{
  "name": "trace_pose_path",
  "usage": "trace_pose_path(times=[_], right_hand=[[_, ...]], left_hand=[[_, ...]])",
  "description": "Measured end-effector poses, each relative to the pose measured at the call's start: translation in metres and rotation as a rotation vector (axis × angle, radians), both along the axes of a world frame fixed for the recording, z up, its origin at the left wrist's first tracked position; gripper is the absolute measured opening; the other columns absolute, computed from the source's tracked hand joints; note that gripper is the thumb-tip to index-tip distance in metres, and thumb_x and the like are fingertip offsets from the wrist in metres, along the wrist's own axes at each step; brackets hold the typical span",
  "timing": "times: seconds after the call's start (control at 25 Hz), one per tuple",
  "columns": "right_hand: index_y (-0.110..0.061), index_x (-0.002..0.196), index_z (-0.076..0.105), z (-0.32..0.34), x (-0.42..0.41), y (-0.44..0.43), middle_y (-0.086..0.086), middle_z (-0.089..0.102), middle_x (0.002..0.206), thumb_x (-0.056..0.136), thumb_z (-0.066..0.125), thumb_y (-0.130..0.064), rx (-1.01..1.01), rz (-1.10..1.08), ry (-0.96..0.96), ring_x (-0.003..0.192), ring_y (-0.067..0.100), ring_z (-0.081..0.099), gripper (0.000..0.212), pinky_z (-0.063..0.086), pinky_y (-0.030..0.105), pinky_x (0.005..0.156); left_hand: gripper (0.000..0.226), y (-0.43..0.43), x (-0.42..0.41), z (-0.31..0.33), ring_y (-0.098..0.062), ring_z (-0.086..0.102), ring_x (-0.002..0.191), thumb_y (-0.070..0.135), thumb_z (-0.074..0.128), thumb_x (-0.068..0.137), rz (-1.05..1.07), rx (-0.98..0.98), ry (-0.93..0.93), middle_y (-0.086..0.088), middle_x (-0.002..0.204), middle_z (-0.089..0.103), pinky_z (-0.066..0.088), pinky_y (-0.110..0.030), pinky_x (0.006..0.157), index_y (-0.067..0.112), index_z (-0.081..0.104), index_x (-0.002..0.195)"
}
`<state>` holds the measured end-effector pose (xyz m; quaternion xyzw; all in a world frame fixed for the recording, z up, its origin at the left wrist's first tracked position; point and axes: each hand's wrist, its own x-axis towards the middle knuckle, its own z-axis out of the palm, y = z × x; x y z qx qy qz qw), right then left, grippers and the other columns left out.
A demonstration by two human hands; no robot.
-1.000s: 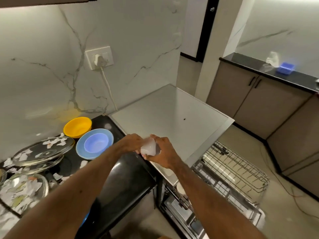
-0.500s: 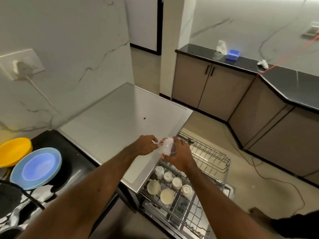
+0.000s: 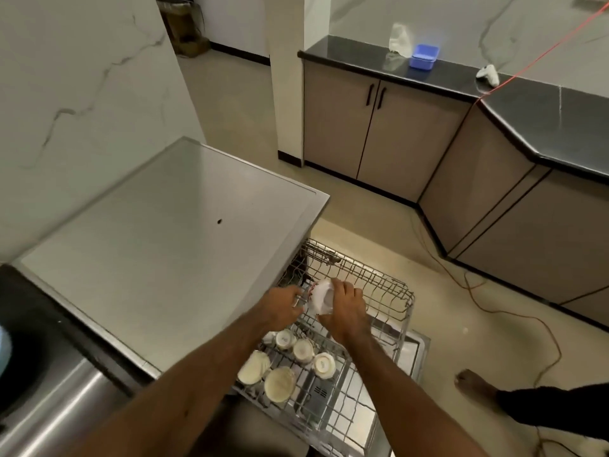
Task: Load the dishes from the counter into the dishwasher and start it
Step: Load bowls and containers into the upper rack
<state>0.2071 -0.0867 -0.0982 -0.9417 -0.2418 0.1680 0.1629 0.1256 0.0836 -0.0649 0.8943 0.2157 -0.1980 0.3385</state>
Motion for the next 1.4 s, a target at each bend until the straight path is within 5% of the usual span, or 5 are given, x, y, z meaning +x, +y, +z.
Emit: trace_pose_path(times=[0.16, 0.48, 0.76, 1.2, 1.4], right_hand=[[-0.019, 0.162, 0.023, -0.029, 0.023, 0.012, 0.003, 0.039, 0.159, 0.079, 0.085, -0.041, -0.056, 0.123, -0.020, 0.138, 0.025, 0.040, 0.105, 0.037, 0.041, 0.115], [-0.010, 0.165, 0.012, -0.078, 0.059, 0.043, 0.008, 0.026, 0.167, 0.084, 0.083, -0.039, -0.049, 0.252, 0.039, 0.145, 0.028, 0.033, 0.111, 0.031, 0.041, 0.122], [-0.018, 0.166, 0.012, -0.125, 0.077, 0.075, 0.002, 0.033, 0.166, 0.088, 0.079, -0.040, -0.039, 0.308, 0.045, 0.144, 0.022, 0.034, 0.105, 0.037, 0.039, 0.119], [-0.029, 0.165, 0.013, -0.185, 0.105, 0.129, 0.010, 0.030, 0.163, 0.081, 0.087, -0.030, -0.017, 0.204, 0.184, 0.142, 0.029, 0.039, 0.112, 0.047, 0.047, 0.113], [-0.014, 0.166, 0.010, -0.197, 0.113, 0.137, 0.011, 0.023, 0.169, 0.086, 0.082, -0.017, 0.015, 0.158, 0.264, 0.150, 0.030, 0.034, 0.108, 0.040, 0.047, 0.120]], left_hand=[[0.053, -0.014, 0.025, -0.039, -0.019, 0.061, 0.118, 0.034, 0.064, 0.091, 0.065, -0.010, -0.041, -0.003, 0.135, 0.062, 0.051, -0.034, 0.096, 0.021, 0.049, 0.140], [0.062, -0.014, 0.063, -0.106, -0.010, 0.059, 0.096, 0.035, 0.072, 0.091, 0.237, -0.059, 0.012, -0.002, 0.125, 0.061, 0.048, -0.017, 0.067, 0.024, 0.040, 0.144], [0.084, 0.002, 0.100, -0.148, -0.030, 0.055, 0.126, 0.026, 0.081, 0.086, 0.561, -0.093, 0.086, -0.012, 0.147, 0.044, 0.058, -0.043, 0.096, 0.023, 0.036, 0.156], [0.079, 0.017, 0.115, -0.222, -0.032, 0.045, 0.142, 0.012, 0.063, 0.099, 0.615, -0.026, -0.027, -0.015, 0.158, 0.040, 0.047, -0.043, 0.111, 0.023, 0.019, 0.163], [0.078, 0.023, 0.117, -0.244, -0.029, 0.044, 0.142, 0.007, 0.055, 0.103, 0.546, -0.079, -0.008, -0.014, 0.159, 0.038, 0.049, -0.035, 0.108, 0.029, 0.013, 0.164]])
